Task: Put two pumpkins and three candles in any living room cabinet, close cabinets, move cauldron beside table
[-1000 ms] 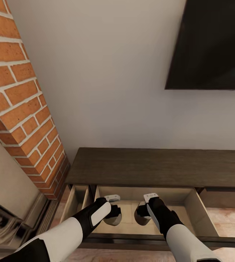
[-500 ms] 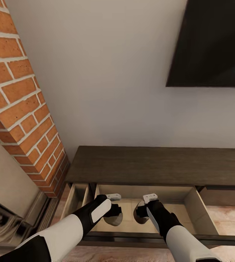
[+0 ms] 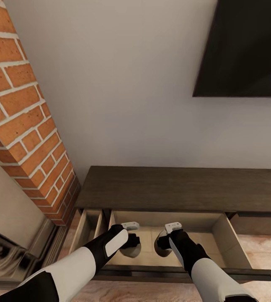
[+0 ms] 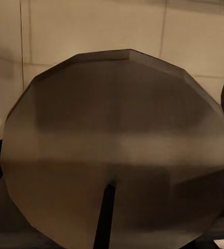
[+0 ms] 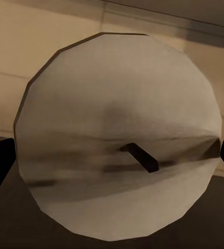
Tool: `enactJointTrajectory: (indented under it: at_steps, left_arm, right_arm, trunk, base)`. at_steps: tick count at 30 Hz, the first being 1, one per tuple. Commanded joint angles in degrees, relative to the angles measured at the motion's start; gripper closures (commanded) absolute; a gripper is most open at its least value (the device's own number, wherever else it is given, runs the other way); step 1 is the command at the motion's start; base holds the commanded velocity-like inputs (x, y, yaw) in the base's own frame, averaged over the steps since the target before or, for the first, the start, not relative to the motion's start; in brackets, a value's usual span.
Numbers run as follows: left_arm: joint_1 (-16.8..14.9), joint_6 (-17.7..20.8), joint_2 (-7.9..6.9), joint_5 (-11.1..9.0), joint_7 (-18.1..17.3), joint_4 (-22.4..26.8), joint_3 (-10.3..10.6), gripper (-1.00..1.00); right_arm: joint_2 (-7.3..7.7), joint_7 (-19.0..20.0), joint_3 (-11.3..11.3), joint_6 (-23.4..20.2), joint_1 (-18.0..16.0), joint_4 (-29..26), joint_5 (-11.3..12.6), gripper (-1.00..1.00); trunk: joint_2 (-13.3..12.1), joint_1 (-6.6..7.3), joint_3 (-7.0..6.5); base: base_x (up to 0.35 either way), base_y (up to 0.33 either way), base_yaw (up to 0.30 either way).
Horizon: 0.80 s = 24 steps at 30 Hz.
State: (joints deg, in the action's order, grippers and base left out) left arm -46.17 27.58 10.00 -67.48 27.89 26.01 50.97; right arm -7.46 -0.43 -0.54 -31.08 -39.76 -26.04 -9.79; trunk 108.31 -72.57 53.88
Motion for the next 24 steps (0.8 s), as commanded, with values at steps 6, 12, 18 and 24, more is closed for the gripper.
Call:
enactJointTrajectory:
  at_steps: [6,12,18,24]
  left_arm:
    - [-0.06,-1.31,0.0,-0.45,0.33,0.04,0.27,1.0]
    - [-0.03,-2.69,0.0,-0.46,0.33,-0.05,0.33,1.0]
    - [-0.03,-2.98,0.0,-0.55,0.33,-0.03,0.36,1.0]
    - [-0.06,-2.86,0.0,-0.41,0.33,-0.05,0.29,1.0]
  right_arm:
    - [0.06,0.07,0.05,-0.68,-0.76,-0.07,-0.27,1.0]
    - [0.02,0.08,0.09,-0.72,-0.98,-0.07,-0.27,1.0]
    - [0.13,0.01,0.1,-0.27,-1.01,0.0,0.04,1.0]
    - [0.18,0.0,0.1,0.66,-1.08,0.02,0.23,1.0]
  trunk:
    - [0.02,0.01,0.5]
    - [0.02,0.01,0.99]
    - [0.02,0.01,1.52]
    - [0.02,0.01,2.06]
  base:
    - [0.0,0.0,0.0]
    - [0.0,0.0,0.0]
    - [0.0,0.0,0.0]
    - [0.0,0.0,0.0]
